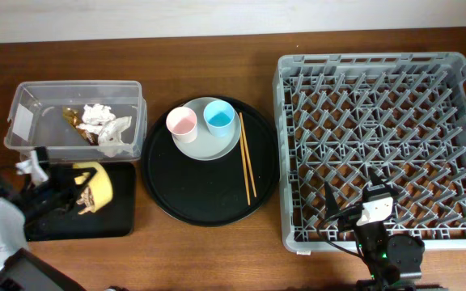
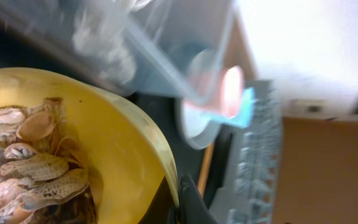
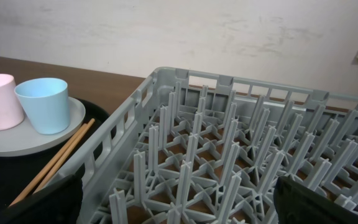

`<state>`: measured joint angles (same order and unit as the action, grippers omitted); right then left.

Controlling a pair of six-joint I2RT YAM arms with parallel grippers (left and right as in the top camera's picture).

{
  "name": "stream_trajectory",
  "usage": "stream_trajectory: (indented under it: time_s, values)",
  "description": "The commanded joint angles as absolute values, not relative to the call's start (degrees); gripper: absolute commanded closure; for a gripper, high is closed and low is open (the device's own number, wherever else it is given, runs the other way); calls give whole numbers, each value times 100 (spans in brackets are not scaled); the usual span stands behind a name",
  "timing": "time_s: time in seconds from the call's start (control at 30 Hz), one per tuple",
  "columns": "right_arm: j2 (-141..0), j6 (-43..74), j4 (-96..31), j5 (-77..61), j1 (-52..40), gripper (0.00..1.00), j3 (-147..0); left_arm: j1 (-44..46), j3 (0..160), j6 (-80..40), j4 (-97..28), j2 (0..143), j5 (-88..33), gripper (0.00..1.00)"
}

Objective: Sort waste into correct bins and load items into the dishwasher rack
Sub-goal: 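Tip the yellow bowl over the black tray to empty shells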

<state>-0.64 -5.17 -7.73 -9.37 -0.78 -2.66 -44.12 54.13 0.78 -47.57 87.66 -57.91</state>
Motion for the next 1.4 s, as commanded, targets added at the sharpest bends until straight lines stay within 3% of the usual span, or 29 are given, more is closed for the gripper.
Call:
stream_trajectory:
  time_s: [0.0, 0.13, 0.6, 1.37]
  values:
    - [-32, -539, -784, -926, -36, 2, -217, -4976, 5448, 692, -4764, 8764, -7476, 100]
    - [-32, -539, -784, -928, -36, 2, -217, -5542, 5391, 1214, -5017, 8764, -7894, 100]
    - [-32, -539, -784, -926, -36, 2, -217, -6412, 4974, 1293, -4958, 8764, -8495, 100]
    - [-32, -539, -784, -928, -36, 2, -217, -6466, 4783, 1133, -5618, 8764, -9019, 100]
